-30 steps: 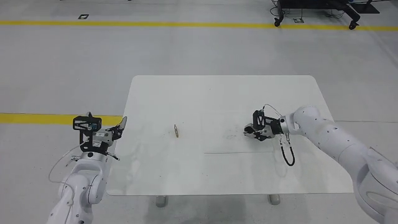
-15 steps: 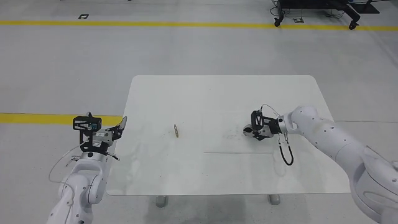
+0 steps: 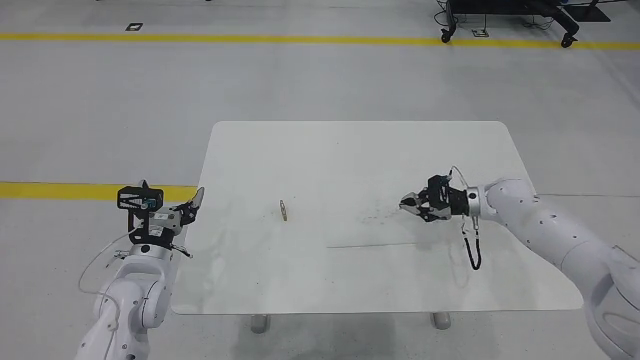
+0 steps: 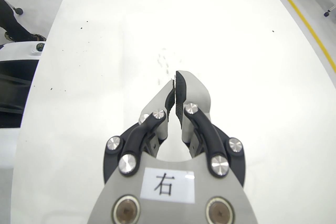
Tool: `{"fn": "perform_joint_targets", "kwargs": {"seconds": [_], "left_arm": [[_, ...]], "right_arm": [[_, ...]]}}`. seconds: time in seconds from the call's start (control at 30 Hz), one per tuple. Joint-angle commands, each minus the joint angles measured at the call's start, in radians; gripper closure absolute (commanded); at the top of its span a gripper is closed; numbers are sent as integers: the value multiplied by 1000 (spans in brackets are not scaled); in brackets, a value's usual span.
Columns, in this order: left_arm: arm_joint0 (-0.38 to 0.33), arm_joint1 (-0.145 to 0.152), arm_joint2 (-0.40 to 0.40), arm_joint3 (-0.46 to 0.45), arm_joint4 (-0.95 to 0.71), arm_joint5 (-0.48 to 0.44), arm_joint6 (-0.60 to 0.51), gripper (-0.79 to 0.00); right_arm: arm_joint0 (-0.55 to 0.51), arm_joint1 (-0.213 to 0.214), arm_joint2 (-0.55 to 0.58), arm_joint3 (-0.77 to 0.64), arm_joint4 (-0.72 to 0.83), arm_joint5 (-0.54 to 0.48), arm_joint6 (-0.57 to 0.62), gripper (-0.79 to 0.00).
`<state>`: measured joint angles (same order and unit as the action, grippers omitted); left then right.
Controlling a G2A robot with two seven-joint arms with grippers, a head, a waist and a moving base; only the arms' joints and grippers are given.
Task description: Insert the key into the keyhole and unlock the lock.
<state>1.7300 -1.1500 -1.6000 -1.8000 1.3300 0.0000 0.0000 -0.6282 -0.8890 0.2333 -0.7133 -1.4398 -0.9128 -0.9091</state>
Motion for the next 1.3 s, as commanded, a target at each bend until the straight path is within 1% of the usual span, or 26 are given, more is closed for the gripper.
{"fn": "perform_joint_targets", "kwargs": {"seconds": [0.0,0.33,0.4,0.47,0.53,0.73,0.83,0.93,1.13,1.17,1.27], "left_arm": [[0,0,0,0,0,0,0,-785],[0,0,0,0,0,0,0,-785],[0,0,0,0,0,0,0,-785],[0,0,0,0,0,0,0,-785],[0,0,0,0,0,0,0,-785],[0,0,0,0,0,0,0,-785],[0,0,0,0,0,0,0,-785],[0,0,0,0,0,0,0,-785],[0,0,0,0,0,0,0,-785],[-2,-1,6,-10,-16,-18,5,-785],[-14,-3,27,-36,-109,-121,22,-785]], "right_arm": [[-2,3,3,-4,9,-5,7,0],[-2,3,3,-4,9,-5,7,0],[-15,-1,5,-42,5,20,22,0],[-29,-5,17,-66,35,18,-16,0],[-42,-9,22,-121,79,39,-37,0],[-45,-18,46,-220,269,45,-43,0],[-55,-13,61,-250,306,74,-73,0],[-74,8,81,-292,324,117,-116,0],[-78,12,83,-296,327,124,-122,0],[-78,12,83,-296,327,124,-122,0],[-78,12,83,-296,327,124,-122,0]]}}
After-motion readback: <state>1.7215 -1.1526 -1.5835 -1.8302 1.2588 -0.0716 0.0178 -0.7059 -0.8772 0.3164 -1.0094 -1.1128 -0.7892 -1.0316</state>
